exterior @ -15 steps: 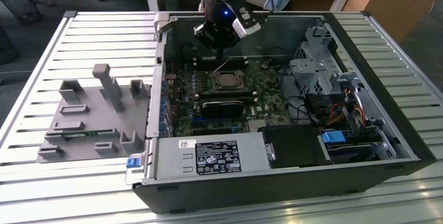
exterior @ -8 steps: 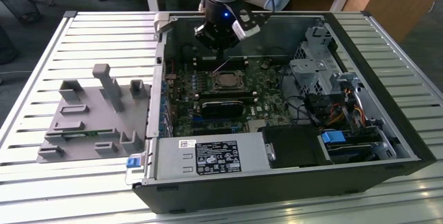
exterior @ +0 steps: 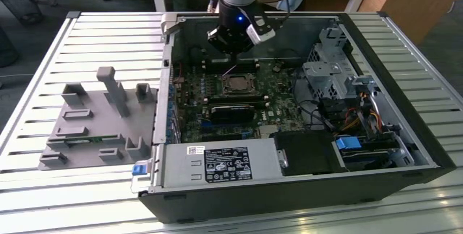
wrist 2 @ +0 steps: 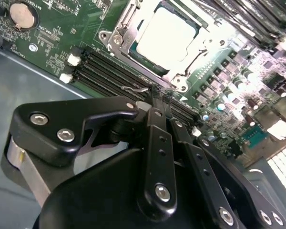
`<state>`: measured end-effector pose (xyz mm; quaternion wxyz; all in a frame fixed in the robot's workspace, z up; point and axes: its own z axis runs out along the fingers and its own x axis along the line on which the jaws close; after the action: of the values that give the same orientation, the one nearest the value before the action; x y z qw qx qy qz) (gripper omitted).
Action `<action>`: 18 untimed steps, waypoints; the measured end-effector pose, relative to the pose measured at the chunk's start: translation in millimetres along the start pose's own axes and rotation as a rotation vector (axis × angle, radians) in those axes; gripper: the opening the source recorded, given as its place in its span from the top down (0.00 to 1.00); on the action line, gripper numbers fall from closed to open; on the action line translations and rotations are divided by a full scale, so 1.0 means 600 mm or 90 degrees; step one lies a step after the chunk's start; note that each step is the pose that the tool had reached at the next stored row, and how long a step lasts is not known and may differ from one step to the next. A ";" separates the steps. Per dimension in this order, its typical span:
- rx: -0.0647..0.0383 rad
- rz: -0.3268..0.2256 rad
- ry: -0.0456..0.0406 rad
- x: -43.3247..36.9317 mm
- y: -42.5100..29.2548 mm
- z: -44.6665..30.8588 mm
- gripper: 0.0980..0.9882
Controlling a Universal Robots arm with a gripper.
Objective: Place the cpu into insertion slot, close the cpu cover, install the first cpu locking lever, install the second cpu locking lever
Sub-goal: 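Install the first cpu locking lever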
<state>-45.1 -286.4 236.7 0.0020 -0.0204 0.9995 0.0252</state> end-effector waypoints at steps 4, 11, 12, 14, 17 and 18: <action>0.000 0.000 0.0000 -0.003 0.006 0.007 0.99; 0.000 0.000 0.0000 -0.008 0.010 0.014 0.99; 0.000 0.000 0.0000 -0.009 0.010 0.014 0.99; 0.000 0.000 0.0000 -0.013 0.010 0.016 0.99; 0.000 0.001 0.0000 -0.021 0.009 0.017 0.99; 0.000 0.001 -0.0001 -0.024 0.009 0.018 0.99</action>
<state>-30.8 -279.9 226.6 0.0021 -0.0199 0.9995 0.0253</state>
